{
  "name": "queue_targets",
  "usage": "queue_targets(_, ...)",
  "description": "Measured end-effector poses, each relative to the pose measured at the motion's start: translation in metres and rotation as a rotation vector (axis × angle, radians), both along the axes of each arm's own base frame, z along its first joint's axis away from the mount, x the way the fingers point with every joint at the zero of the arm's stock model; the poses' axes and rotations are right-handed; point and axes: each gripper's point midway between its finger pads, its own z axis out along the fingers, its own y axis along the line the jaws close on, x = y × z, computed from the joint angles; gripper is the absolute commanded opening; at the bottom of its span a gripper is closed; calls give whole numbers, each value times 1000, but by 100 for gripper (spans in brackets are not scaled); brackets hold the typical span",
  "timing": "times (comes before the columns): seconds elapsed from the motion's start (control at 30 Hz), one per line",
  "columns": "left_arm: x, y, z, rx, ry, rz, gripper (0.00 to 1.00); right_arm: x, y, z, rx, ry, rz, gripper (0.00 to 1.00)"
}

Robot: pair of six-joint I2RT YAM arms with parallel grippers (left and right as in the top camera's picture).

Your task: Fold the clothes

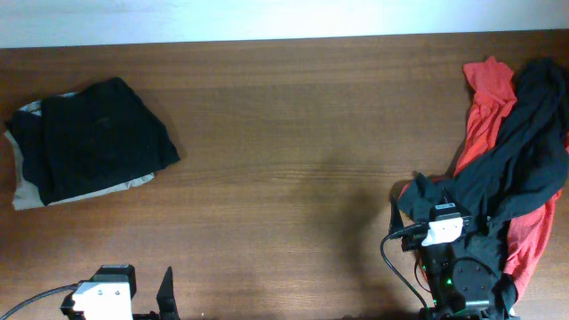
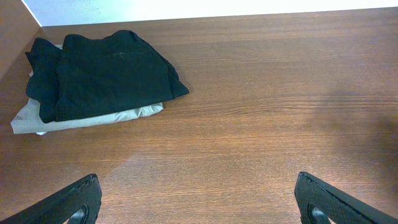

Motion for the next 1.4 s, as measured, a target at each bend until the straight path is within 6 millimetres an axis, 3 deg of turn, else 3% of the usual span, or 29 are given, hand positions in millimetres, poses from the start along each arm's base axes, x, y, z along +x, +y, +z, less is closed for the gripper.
queue_targets(0.57,0,0,0,0,-2,0,99,0,0,0,-3,0,0,99)
queue_targets(0.67,15,0,-1,1,-27,-1,99,0,0,0,-2,0,1,98)
queue_targets(0.7,29,1,1,2,-83,-1,99,0,0,0,-3,0,1,99)
queue_targets(0.8,63,1,-42,2,-110,-3,99,0,1,0,-2,0,4,99)
queue_targets(0.87,80,-1,-59,-4,-171,-18,99,0,1,0,-2,0,4,99)
queue_targets(0.93,96,-5,-71,-10,-252,-42,99,0,1,0,-2,0,4,99)
queue_targets(1.07,125,-9,-74,-6,-482,-69,99,0,1,0,-2,0,4,99)
queue_targets(1.17,135,-7,-77,3,-587,-61,99,0,1,0,-3,0,4,99)
queue_targets(1.27,137,0,-118,12,-446,-17,99,0,1,0,-2,0,4,99)
queue_targets(1.4,137,-1,-122,13,-433,-16,99,0,1,0,-2,0,4,99)
